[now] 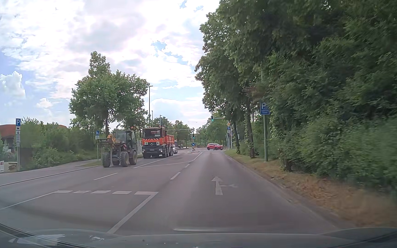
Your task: Follow the waypoints while adhering to traffic rules and regulations
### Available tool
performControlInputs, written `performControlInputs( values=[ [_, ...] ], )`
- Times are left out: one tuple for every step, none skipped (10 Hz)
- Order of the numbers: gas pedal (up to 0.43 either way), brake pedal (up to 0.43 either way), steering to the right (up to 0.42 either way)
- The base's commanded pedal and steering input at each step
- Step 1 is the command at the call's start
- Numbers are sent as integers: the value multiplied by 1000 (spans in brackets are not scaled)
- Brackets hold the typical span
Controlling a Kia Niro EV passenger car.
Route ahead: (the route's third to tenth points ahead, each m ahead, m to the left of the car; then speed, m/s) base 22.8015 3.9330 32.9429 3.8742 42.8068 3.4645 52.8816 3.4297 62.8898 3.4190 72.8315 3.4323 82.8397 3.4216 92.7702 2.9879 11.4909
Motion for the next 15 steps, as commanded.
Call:
performControlInputs(
  values=[
    [0, 18, -5],
    [0, 18, -2],
    [0, 18, -2],
    [0, 18, -2],
    [0, 18, -3],
    [0, 18, -3],
    [0, 18, -3],
    [0, 18, -3],
    [0, 18, -3],
    [0, 18, -3],
    [8, 18, -3],
    [20, 18, -3],
    [39, 12, -3],
    [59, 18, -3],
    [59, 18, -3]
  ],
)
